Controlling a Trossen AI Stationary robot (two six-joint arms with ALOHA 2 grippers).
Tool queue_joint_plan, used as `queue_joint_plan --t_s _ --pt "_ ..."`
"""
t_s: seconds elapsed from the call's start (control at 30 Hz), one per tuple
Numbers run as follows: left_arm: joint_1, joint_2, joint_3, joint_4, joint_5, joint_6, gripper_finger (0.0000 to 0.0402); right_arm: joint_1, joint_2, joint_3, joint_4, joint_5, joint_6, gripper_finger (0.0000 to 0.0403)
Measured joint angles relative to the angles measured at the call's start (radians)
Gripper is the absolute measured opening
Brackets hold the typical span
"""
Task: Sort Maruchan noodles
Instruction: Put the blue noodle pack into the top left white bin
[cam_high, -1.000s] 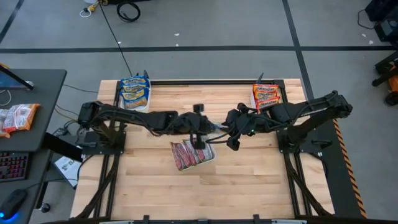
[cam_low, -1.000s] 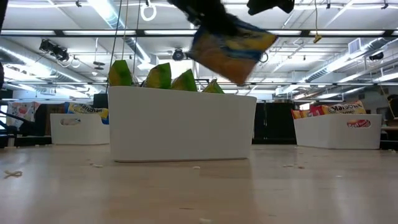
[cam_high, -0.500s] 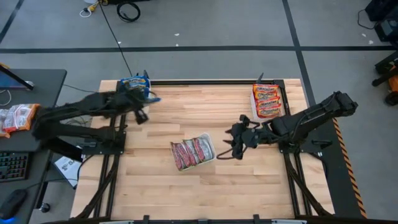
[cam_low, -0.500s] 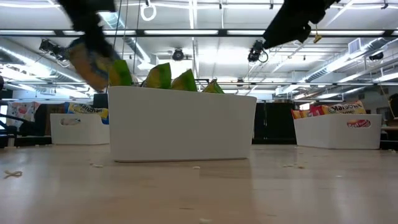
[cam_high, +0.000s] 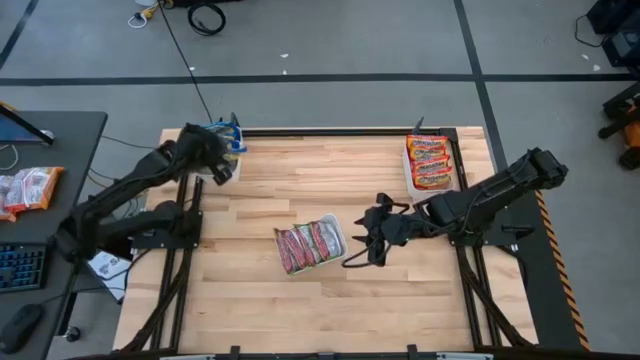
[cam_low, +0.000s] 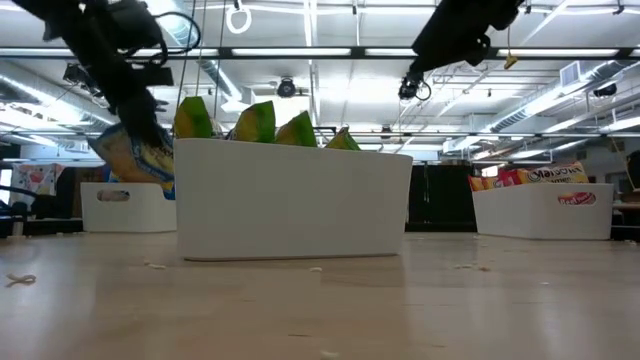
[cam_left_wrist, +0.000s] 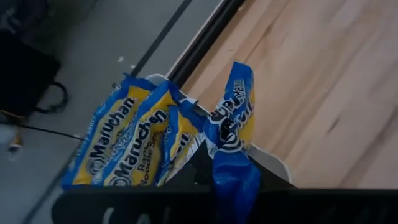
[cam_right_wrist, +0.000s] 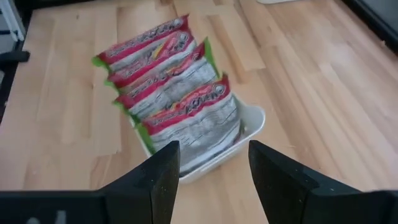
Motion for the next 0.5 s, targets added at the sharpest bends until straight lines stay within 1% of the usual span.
queue_joint_plan --t_s 0.17,0.3,0.33,0.5 --pt "0.183 0.007 -0.065 0.117 0.173 0.039 0.001 0.036 -0.001 0.0 0.002 -0.001 0.018 0.0197" --pt "0.279 0.01 -0.066 0.165 0.385 -0.025 0.001 0.054 -0.001 0.0 0.011 -0.001 0.035 0.0197" --pt "0.295 0.016 -0.066 0.161 0.418 -0.046 0.001 0.057 -0.001 0.0 0.013 -0.002 0.03 0.0197" --pt "0.317 0.075 -0.065 0.112 0.427 -0.083 0.001 0.061 -0.001 0.0 0.028 -0.001 -0.019 0.0197"
